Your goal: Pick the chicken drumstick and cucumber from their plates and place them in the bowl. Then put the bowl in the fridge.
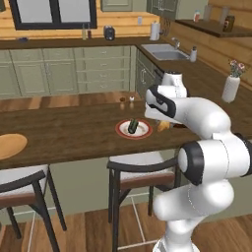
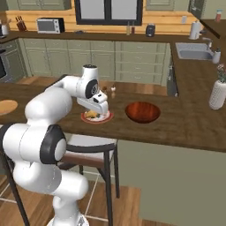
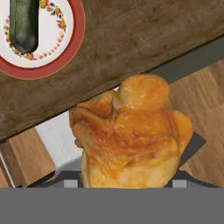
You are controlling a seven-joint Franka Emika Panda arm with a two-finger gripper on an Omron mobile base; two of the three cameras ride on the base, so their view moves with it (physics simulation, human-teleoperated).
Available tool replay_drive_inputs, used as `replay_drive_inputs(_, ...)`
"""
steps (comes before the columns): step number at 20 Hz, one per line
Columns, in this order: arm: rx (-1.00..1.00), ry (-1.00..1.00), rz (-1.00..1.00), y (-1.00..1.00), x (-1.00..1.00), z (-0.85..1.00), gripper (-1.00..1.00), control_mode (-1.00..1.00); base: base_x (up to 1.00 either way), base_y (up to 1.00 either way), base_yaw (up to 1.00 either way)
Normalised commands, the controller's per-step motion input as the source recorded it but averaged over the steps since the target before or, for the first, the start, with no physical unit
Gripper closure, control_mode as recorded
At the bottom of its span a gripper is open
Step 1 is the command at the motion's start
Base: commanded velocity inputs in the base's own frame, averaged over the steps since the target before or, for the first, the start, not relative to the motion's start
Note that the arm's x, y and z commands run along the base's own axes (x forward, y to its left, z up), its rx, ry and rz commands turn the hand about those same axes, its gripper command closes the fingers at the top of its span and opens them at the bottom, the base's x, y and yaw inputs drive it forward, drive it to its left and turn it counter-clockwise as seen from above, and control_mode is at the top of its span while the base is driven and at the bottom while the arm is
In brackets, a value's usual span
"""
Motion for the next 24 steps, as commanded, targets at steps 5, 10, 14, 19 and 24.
replay_drive_inputs(5,0.0,0.0,0.0,0.0,0.0,0.0,1.0,1.0,0.61,-0.32,0.0)
replay_drive_inputs(10,0.0,0.0,0.0,0.0,0.0,0.0,1.0,1.0,0.59,-0.31,0.03)
replay_drive_inputs(14,0.0,0.0,0.0,0.0,0.0,0.0,1.0,1.0,0.77,-0.24,0.02)
replay_drive_inputs(19,0.0,0.0,0.0,0.0,0.0,0.0,1.0,1.0,0.27,-0.19,0.03)
replay_drive_inputs(24,0.0,0.0,0.0,-0.4,0.22,0.0,1.0,-1.0,0.0,0.0,0.0)
